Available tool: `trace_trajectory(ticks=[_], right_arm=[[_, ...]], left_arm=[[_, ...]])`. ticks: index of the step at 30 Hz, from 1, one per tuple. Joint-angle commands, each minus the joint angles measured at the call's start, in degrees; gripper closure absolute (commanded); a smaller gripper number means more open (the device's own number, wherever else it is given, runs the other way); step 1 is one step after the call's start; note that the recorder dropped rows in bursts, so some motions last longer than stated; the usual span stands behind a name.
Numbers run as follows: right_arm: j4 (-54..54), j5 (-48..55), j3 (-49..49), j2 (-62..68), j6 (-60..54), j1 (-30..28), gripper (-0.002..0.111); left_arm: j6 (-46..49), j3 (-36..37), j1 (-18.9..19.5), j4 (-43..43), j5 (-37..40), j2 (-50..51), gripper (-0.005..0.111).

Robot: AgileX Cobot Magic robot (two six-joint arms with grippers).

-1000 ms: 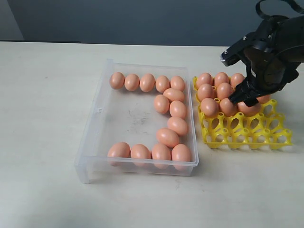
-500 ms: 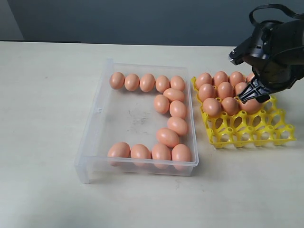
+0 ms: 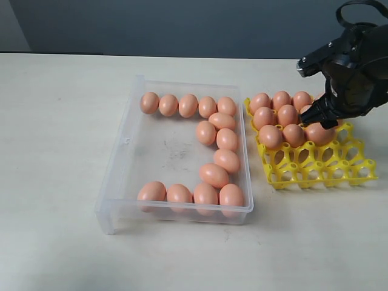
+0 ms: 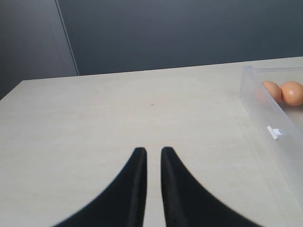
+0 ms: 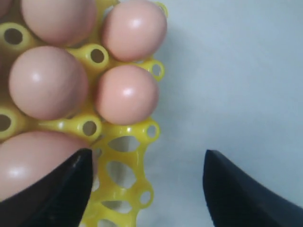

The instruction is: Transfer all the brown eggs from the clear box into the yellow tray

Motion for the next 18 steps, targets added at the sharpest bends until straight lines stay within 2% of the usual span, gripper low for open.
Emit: trace_trajectory(ticks=[1, 10, 18], right_arm=[[0.6, -1.0, -0.2, 0.0, -0.8, -0.5, 0.044], [3.0, 0.4, -0.2, 5.1, -1.9, -0.5, 0.044], [2.9, 1.9, -0.2, 4.5, -2.0, -0.5, 0.044]], left_arm=[[-0.1, 0.3, 0.0, -0.1, -0.7, 0.1, 0.094], [-0.1, 0.3, 0.0, -0.1, -0.7, 0.1, 0.094], [-0.1, 0.3, 0.0, -0.1, -0.7, 0.1, 0.094]])
